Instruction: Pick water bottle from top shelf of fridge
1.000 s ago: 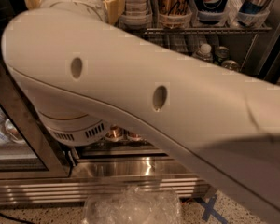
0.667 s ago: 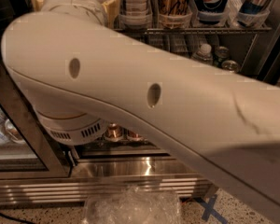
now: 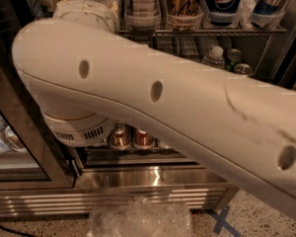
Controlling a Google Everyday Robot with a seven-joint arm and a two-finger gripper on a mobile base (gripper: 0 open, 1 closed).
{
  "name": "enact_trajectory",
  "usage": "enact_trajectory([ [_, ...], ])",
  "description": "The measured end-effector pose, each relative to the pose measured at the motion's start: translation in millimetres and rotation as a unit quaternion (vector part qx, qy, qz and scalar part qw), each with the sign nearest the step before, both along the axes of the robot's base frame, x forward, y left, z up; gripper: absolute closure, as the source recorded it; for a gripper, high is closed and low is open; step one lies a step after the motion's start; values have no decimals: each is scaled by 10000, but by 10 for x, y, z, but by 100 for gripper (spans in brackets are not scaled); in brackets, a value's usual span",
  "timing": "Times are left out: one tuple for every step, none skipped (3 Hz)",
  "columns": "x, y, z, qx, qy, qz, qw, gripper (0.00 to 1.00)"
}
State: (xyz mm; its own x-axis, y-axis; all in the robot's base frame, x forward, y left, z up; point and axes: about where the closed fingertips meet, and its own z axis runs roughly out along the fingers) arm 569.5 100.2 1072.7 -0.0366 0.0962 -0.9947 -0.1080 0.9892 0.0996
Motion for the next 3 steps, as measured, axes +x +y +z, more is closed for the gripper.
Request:
enact_trajectory([
  [80, -16, -18, -39, 7, -34, 10000, 36],
  [225, -32, 31, -114, -63, -51, 9999, 34],
  [355, -37, 61, -132, -91, -48, 9999, 34],
])
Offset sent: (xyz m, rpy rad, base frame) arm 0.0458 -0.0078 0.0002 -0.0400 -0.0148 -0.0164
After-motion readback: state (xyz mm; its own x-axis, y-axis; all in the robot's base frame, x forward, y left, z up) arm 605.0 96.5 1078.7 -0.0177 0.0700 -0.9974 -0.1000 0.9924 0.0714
